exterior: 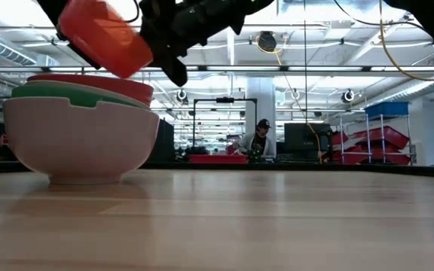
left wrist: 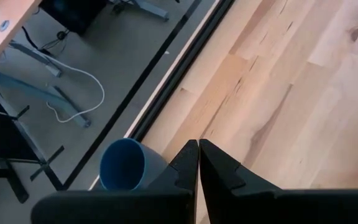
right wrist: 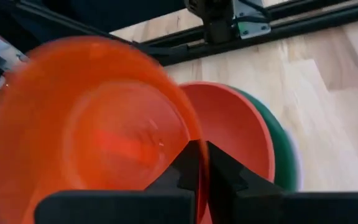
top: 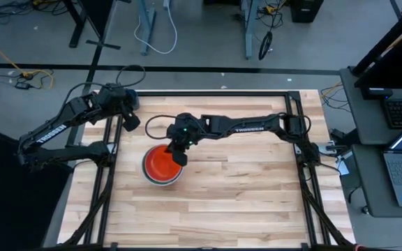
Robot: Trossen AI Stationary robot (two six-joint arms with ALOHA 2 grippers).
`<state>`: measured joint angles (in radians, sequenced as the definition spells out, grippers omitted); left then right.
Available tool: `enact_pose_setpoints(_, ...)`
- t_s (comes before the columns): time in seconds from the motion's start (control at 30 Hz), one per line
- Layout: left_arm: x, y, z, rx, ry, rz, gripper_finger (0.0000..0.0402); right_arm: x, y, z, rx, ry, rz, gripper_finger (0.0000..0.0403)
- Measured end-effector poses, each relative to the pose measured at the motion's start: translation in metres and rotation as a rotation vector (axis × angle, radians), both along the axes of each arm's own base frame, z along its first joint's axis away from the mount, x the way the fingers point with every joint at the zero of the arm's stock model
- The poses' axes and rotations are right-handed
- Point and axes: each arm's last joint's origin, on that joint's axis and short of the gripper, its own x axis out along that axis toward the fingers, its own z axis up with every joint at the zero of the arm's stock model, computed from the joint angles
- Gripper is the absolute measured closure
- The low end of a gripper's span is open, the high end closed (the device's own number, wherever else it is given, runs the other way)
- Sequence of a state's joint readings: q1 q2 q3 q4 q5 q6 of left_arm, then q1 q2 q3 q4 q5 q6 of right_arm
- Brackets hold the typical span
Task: Nest bowls inside each other
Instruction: Stack the transparent orange bowl on top of the orange bowl, then move the blue cup to the middle of the table
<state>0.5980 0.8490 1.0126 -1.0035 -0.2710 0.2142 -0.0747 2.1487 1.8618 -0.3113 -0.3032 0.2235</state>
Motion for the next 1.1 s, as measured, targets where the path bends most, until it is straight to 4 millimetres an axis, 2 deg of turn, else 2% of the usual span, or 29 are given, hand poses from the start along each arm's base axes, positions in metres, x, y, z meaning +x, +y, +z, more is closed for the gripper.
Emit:
enact_pose_setpoints(0.47,0.000,0.000,0.000,-0.010,-0.014,0.018,0.0402,0.004,-0.007,0.000,-0.057,-0.065,0.019,0.0400)
enact_pose_setpoints(0.67,0.000,0.000,0.000,-0.010,-0.015,0.018,0.0402,0.004,-0.009,0.000,-0.058,-0.061,0.018,0.0364)
enact_pose_setpoints(0.83,0.000,0.000,0.000,-0.010,-0.015,0.018,0.0402,0.007,-0.009,-0.011,-0.039,-0.034,0.007,0.0329)
enact_pose_setpoints(1.1,0.000,0.000,0.000,-0.010,-0.015,0.018,0.0402,0.009,-0.010,-0.014,-0.047,-0.033,0.001,0.0309)
